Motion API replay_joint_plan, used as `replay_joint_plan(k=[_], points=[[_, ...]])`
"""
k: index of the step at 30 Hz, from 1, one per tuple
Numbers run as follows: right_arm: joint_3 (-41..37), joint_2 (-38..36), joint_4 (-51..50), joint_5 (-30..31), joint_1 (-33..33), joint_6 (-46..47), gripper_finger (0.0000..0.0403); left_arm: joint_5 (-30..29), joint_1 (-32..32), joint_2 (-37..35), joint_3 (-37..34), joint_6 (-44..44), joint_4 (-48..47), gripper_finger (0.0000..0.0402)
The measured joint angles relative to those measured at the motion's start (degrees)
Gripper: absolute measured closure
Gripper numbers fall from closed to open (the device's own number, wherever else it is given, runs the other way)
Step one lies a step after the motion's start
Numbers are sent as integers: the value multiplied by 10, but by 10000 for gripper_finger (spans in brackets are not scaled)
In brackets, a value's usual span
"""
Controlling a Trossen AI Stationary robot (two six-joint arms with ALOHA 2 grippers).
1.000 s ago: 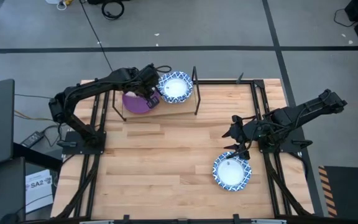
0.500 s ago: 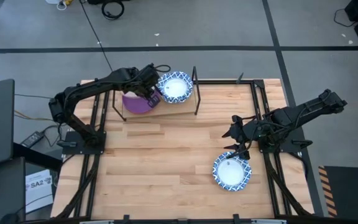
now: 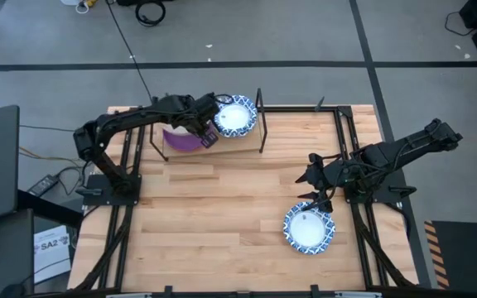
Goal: Place and stack plates onto a shelf
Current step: Stack the gray plate on top of the violet plate on the shelf, then stack the white bowl on top of the white bowl on the shelf
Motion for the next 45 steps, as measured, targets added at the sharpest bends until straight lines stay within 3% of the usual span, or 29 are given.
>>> replay_joint_plan(k=[17,33,45], points=[[0,0,0,-6,0,0,158,1,-10,38,0,-17,-4,362],[0,0,0,-11,0,0,158,0,-7,38,0,10,-6,243],[0,0,0,-11,0,0,158,2,-12,19,0,70,-18,233]])
